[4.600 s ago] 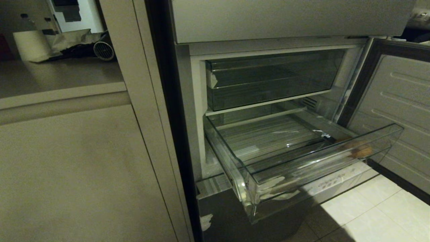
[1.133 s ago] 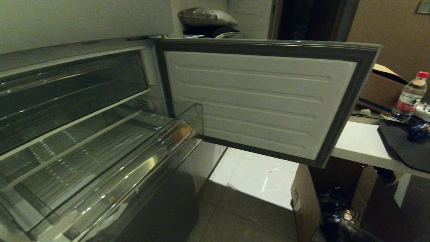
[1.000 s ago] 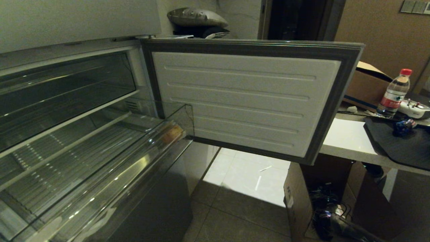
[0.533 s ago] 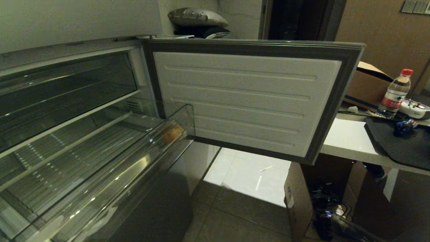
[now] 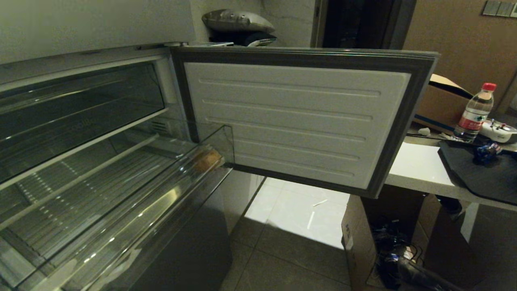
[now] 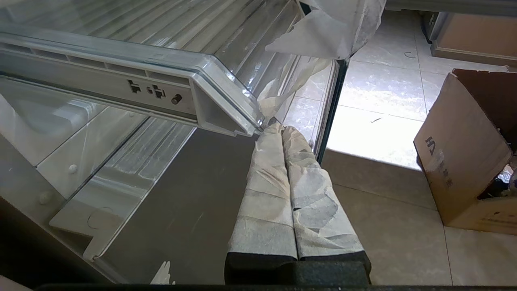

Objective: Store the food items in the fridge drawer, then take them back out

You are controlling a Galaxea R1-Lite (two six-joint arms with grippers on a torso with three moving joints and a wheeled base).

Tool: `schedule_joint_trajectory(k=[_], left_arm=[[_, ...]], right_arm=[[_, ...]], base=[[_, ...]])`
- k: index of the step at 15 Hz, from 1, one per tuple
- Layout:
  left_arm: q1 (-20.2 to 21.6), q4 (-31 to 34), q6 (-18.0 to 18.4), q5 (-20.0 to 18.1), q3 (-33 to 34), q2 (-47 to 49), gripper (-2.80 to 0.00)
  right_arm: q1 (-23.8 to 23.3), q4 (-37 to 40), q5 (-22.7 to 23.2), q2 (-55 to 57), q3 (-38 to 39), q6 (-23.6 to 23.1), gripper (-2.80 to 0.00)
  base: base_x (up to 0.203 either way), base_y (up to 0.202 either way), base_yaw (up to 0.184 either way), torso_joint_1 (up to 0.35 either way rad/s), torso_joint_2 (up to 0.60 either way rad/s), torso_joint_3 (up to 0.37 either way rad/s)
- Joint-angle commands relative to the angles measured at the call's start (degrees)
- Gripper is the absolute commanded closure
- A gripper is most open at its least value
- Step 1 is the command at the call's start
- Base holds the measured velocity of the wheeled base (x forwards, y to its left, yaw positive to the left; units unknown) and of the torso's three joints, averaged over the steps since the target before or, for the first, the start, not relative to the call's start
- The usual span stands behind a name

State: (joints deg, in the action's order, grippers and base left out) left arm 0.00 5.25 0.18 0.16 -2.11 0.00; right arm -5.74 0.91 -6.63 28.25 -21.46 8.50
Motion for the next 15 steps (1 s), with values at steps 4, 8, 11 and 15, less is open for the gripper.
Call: schedule_joint_trajectory(k=[4,8,11,15], left_arm=[[0.0,0.0,0.0,0.0,0.0,0.0,0.0],[0.0,0.0,0.0,0.0,0.0,0.0,0.0],[0.0,0.0,0.0,0.0,0.0,0.0,0.0],[0.0,0.0,0.0,0.0,0.0,0.0,0.0]], right_arm=[[-21.2,-20.1,1.4,34.7,-6.8,3.6,-2.8],[-32.1,-33.8,3.4,47.5,-10.3,3.3,-2.8],[-33.4,-38.6,3.8,55.2,-11.4,0.6,-2.8],[-33.4,-39.8,4.9,63.4,-17.7,-3.8,-2.8]], base=[[0.0,0.0,0.0,0.0,0.0,0.0],[0.0,0.0,0.0,0.0,0.0,0.0],[0.0,0.0,0.0,0.0,0.0,0.0],[0.0,0.0,0.0,0.0,0.0,0.0]])
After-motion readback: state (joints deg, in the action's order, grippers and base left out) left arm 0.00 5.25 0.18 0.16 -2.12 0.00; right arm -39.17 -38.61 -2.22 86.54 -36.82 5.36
